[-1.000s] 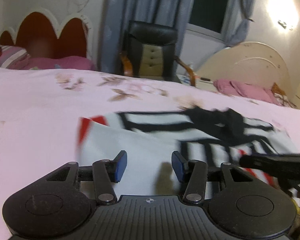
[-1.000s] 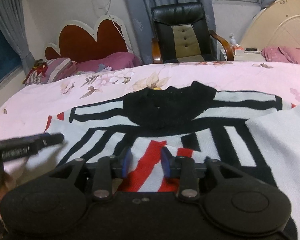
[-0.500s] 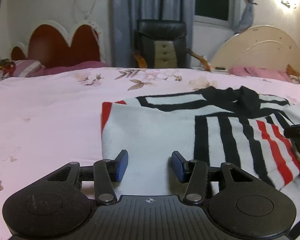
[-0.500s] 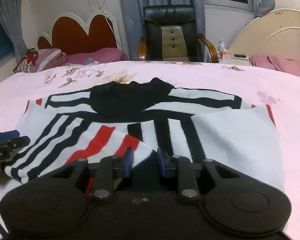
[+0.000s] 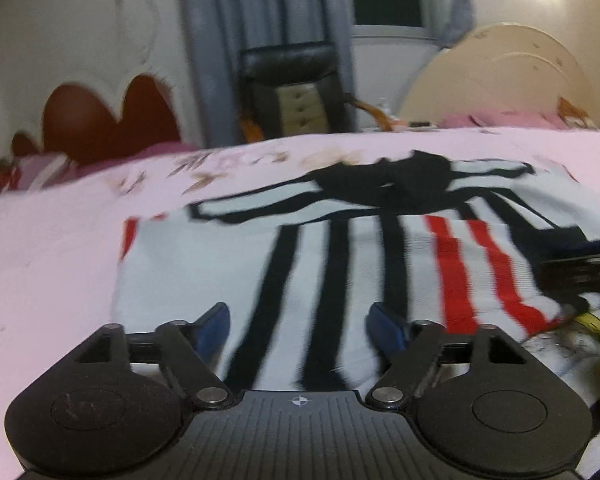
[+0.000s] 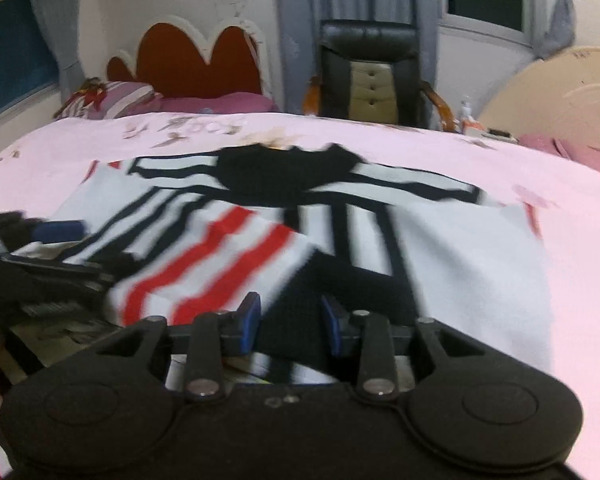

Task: Fold small clothes
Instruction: 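Open the right tool and lift both tools above the folded sweater, then grasp the striped hem with both tools and lift it up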

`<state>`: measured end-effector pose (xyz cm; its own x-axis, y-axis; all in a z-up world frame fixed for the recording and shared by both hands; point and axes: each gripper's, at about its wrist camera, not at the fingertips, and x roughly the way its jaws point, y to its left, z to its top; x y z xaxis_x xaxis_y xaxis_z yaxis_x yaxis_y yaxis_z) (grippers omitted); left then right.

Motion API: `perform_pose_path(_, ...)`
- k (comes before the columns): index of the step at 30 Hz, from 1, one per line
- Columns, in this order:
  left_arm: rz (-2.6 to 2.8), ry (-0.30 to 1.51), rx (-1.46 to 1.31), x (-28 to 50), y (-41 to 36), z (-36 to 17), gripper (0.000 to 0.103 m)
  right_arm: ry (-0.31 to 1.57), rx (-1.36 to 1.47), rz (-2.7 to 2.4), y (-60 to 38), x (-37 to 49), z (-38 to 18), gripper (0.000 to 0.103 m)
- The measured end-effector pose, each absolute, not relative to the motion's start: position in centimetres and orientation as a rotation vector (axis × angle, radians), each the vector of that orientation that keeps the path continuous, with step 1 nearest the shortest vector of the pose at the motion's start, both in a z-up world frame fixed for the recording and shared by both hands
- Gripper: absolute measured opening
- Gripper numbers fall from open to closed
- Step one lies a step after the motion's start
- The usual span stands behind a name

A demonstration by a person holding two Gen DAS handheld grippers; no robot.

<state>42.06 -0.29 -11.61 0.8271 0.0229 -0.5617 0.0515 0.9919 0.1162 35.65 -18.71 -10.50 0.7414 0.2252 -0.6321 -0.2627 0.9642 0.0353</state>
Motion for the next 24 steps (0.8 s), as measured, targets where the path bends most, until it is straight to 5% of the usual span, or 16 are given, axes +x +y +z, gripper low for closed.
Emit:
perform_pose_path(10, 0.075, 0.639, 0.142, 41.9, -1.4, -11.0, 0.079, 0.695, -0.023, 0.292, -20.5, 35.5, -10.5, 0.035)
perform_pose_path(14, 0.082, 0.646, 0.170, 40.9, -1.9, -10.5, 0.079, 0.678, 0.039, 0.271, -22.1, 34.3, -9.2, 0.056)
perform_pose_path(24, 0.049, 0.618, 0.148, 35.7, -1.6, -10.0, 0.081, 0.674, 0.115, 0.212, -24.9, 28.3, -8.1, 0.056)
